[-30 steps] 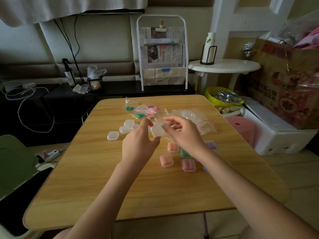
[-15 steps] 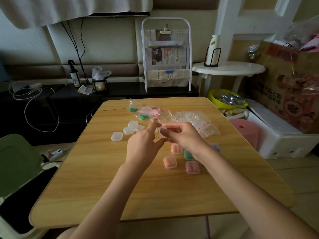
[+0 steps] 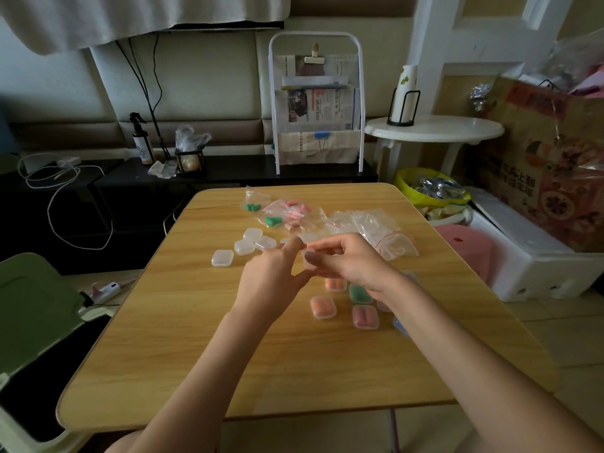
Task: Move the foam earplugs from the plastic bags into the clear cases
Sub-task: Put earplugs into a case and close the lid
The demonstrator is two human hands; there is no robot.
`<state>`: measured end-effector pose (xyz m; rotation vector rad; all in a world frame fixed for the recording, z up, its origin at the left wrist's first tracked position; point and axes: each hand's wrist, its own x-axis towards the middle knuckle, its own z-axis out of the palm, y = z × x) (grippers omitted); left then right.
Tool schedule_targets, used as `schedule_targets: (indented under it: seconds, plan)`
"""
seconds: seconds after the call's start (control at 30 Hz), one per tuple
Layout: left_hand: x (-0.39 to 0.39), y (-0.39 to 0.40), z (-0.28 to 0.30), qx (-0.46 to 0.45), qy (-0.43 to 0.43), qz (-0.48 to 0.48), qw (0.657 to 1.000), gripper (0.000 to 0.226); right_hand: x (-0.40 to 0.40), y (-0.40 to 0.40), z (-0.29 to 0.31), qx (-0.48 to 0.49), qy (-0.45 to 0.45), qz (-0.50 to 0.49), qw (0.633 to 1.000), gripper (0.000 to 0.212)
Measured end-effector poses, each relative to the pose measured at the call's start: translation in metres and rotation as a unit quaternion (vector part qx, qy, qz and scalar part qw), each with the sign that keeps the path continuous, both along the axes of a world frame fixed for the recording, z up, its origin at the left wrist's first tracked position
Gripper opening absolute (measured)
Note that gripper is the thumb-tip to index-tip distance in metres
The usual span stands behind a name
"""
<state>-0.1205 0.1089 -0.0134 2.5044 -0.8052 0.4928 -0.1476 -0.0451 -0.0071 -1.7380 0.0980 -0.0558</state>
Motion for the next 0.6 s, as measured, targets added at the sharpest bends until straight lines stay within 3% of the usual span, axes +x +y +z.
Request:
schedule_targets:
  seconds: [0.3,0.43,0.6]
  plan:
    - [0.0072,0.0011,-0.0058,-0.03,0.029,-0.042,0.998,0.042,-0.0045,-0.0055,0.0034,0.054,0.036,0.05,0.997,0.035]
    - [0.0034,-0.0001,-0.0048,0.036,0.02,-0.036,0.998,0.043,-0.003,-0.0025,-0.0013,0.043,0.054,0.031,0.997,0.045]
    - [0.0016,-0.0028,-0.0068,0.124,-0.017,-0.023,0.992,0.04,-0.0005,0.0008,-0.0018,0.006,0.064,0.014,0.998,0.039]
